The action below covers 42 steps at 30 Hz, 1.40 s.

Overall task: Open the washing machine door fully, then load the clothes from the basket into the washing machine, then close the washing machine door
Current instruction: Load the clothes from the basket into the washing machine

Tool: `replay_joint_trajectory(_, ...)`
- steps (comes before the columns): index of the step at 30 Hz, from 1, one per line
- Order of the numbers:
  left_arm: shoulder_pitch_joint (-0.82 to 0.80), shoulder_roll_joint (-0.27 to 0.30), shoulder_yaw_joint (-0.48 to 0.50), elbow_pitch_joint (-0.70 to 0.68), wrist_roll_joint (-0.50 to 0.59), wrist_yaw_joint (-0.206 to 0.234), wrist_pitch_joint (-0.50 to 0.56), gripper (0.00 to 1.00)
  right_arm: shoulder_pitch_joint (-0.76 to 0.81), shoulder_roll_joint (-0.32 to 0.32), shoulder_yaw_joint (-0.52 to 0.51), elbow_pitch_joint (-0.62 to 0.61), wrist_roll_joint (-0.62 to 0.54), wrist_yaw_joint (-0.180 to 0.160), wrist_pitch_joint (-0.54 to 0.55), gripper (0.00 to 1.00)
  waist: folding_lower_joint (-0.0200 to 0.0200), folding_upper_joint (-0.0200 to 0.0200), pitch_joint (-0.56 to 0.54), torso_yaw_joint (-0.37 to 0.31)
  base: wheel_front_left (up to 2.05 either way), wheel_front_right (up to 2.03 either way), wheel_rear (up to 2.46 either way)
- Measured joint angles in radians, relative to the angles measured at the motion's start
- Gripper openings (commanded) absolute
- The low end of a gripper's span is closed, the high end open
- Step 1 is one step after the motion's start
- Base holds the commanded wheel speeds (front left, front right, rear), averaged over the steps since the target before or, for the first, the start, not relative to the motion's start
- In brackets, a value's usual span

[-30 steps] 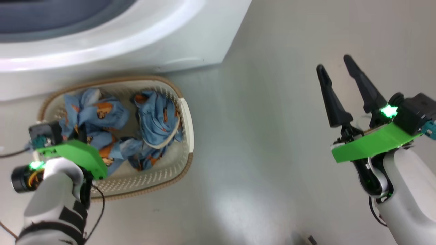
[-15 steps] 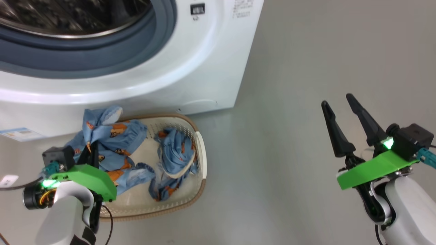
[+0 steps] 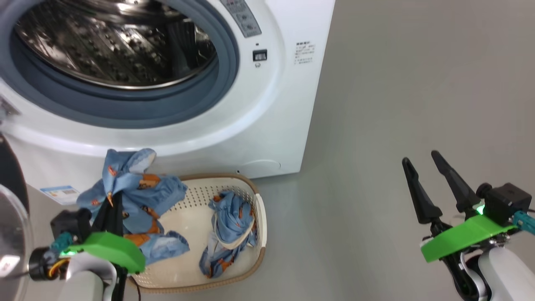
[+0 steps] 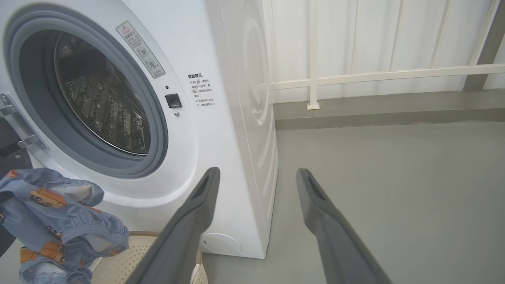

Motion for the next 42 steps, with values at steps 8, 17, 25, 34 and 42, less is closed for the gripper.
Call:
replay_joint_trajectory(8, 0.139, -0.015, 0.021, -0.13, 0.016, -0.007, 0.0, 0.0, 0.077, -0.006, -0.022, 0.002, 0.0, 0.0, 0.0, 1.0, 0.0001, 0.0, -0.077, 0.013, 0.0, 0.0, 0.0)
replay_joint_trajectory(17, 0.239, -0.016, 0.039, -0.233, 0.016, -0.007, 0.0, 0.0, 0.107, -0.008, -0.035, -0.003, 0.0, 0.0, 0.0, 1.0, 0.0, 0.0, -0.109, 0.022, 0.0, 0.0, 0.0)
replay_joint_trajectory(25, 0.246, -0.021, 0.039, -0.245, 0.015, -0.006, 0.0, 0.0, 0.108, -0.006, -0.039, -0.011, -0.001, 0.0, 0.0, 1.0, 0.0, 0.0, -0.078, 0.018, 0.0, 0.0, 0.0)
replay_joint_trajectory(34, 0.111, -0.001, 0.037, -0.252, 0.013, -0.004, 0.011, 0.0, 0.098, 0.014, -0.039, -0.017, -0.001, 0.0, 0.0, 1.0, 0.0, 0.0, -0.018, -0.001, 0.0, 0.0, 0.0)
replay_joint_trajectory(42, -0.14, 0.055, 0.027, -0.269, 0.02, 0.003, 0.077, 0.0, 0.048, 0.03, -0.038, -0.02, -0.001, 0.0, 0.0, 1.0, 0.0, 0.0, 0.053, -0.022, 0.0, 0.0, 0.0)
